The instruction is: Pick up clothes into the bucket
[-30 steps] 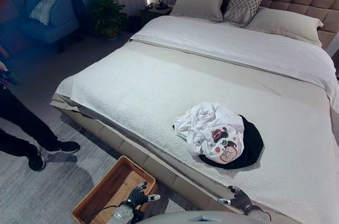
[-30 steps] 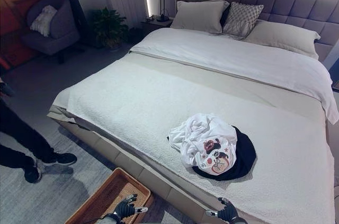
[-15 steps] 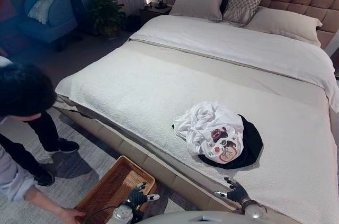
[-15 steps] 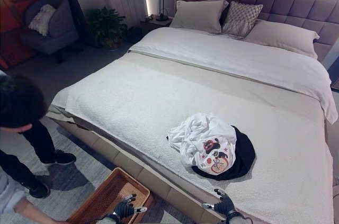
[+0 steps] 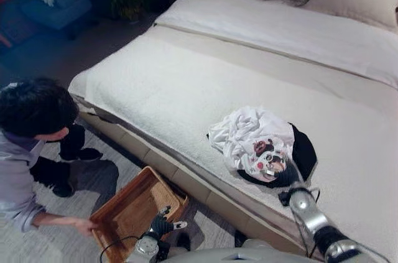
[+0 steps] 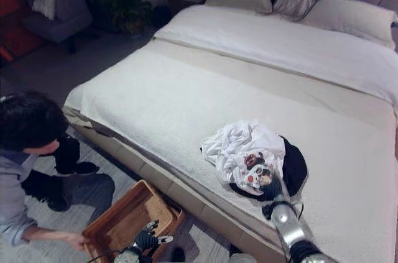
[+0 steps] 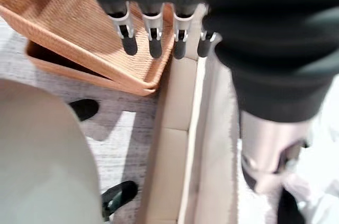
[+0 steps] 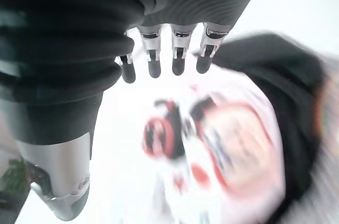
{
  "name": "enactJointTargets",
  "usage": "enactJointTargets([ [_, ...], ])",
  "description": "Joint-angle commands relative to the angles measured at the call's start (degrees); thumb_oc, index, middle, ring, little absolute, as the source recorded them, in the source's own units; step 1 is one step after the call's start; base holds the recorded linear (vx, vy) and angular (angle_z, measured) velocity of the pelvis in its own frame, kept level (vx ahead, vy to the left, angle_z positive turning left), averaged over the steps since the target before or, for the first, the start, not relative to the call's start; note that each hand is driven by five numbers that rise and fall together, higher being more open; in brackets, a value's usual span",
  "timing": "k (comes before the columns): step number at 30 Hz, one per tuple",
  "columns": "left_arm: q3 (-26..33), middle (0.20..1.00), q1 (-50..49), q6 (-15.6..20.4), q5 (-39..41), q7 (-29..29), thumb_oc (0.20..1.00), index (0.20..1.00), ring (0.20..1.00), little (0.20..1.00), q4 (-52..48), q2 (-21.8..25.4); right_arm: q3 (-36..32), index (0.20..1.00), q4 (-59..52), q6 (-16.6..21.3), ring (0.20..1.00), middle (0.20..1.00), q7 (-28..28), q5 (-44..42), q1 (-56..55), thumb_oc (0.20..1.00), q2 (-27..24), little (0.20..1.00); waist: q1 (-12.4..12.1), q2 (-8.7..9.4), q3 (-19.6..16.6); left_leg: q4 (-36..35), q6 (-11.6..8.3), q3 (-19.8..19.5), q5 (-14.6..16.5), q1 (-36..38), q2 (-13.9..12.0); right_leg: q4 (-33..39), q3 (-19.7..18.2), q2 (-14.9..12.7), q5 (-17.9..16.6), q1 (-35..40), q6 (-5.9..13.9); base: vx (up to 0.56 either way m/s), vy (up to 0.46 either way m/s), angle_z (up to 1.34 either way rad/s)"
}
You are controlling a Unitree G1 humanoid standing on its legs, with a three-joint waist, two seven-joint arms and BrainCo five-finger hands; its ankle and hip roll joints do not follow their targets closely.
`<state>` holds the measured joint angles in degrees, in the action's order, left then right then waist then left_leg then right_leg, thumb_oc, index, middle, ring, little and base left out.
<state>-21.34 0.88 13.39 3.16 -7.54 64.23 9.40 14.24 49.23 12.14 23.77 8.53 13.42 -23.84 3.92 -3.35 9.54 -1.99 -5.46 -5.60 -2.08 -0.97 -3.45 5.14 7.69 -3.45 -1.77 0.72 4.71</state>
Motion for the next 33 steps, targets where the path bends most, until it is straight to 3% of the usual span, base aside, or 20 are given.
enactJointTargets([
  [1,-2.23,1.0,4.34,2.45,1.12,-1.5,1.0,1.0,1.0,1.0,0.42,0.18,1.18,1.0,6.41,-0.09,1.0,1.0,3.37,1.58,8.4,1.0,-2.41,1.0,-0.85,3.76,3.04,2.17,2.59,0.34,1.01,-3.86,3.21,-8.05,-0.2,-3.16,3.32,-4.79,2.15,-0.04,0.01,0.08],
  [11,-6.26,1.0,7.33,2.29,5.55,-2.38,1.0,1.0,1.0,1.0,-1.39,-1.24,7.99,1.0,24.31,-4.22,1.0,1.0,2.22,2.39,22.04,1.0,-5.78,1.0,-2.76,0.41,8.44,2.29,2.76,-1.56,-0.99,-9.47,3.81,-12.49,0.02,-3.9,4.07,-11.99,1.57,-0.01,0.002,0.07],
  [23,-10.11,1.0,10.96,1.85,8.57,-1.97,1.0,1.0,1.0,1.0,-5.18,-2.54,11.27,1.0,31.78,-7.73,1.0,1.0,-0.57,3.68,31.72,1.0,-10.06,1.0,-3.72,-2.72,14.1,1.91,2.56,-4.29,-3.4,-15.21,4.14,-18.35,1.29,-5.51,5.22,-19.72,0.95,-0.03,-0.022,0.09],
  [24,-10.4,1.0,11.19,1.95,8.87,-1.92,1.0,1.0,1.0,1.0,-5.81,-2.41,11.46,0.934,31.54,-7.7,0.934,0.934,-0.6,3.48,32.43,0.934,-10.41,0.934,-3.77,-2.81,14.64,2.11,2.55,-4.39,-3.44,-15.69,4.22,-18.69,1.23,-5.57,5.23,-20.21,0.95,-0.04,-0.025,0.07],
  [25,-10.4,1.0,11.53,1.97,9.05,-1.9,1.0,1.0,1.0,1.0,-5.87,-2.47,11.61,0.395,31.29,-7.6,0.395,0.395,-0.58,3.42,32.93,0.395,-10.64,0.395,-3.75,-2.85,15.03,2.41,2.59,-4.44,-3.4,-16.19,4.32,-19.11,1.1,-5.57,5.29,-20.78,0.92,-0.03,-0.02,0.05],
  [26,-10.7,1.0,11.85,2.08,9.36,-1.86,1.0,1.0,1.0,1.0,-6.17,-2.57,11.87,0.2,31.05,-7.55,0.2,0.2,-0.41,3.46,33.63,0.2,-10.87,0.2,-3.76,-2.96,15.47,2.77,2.63,-4.55,-3.36,-16.65,4.35,-19.43,0.93,-5.64,5.23,-21.36,0.88,-0.02,-0.004,0.06],
  [33,-11.16,1.0,13.0,2.48,9.77,-2.62,1.0,1.0,1.0,1.0,-6.41,-2.53,13.04,0.2,26.67,-6.28,0.2,0.2,1.77,2.62,38.09,0.2,-11.55,0.2,-3.37,-2.41,16.74,4.37,2.68,-4.53,-2.85,-17.65,4.54,-21.62,-0.15,-5.83,5.89,-23.01,0.92,-0.01,0.001,0.06],
])
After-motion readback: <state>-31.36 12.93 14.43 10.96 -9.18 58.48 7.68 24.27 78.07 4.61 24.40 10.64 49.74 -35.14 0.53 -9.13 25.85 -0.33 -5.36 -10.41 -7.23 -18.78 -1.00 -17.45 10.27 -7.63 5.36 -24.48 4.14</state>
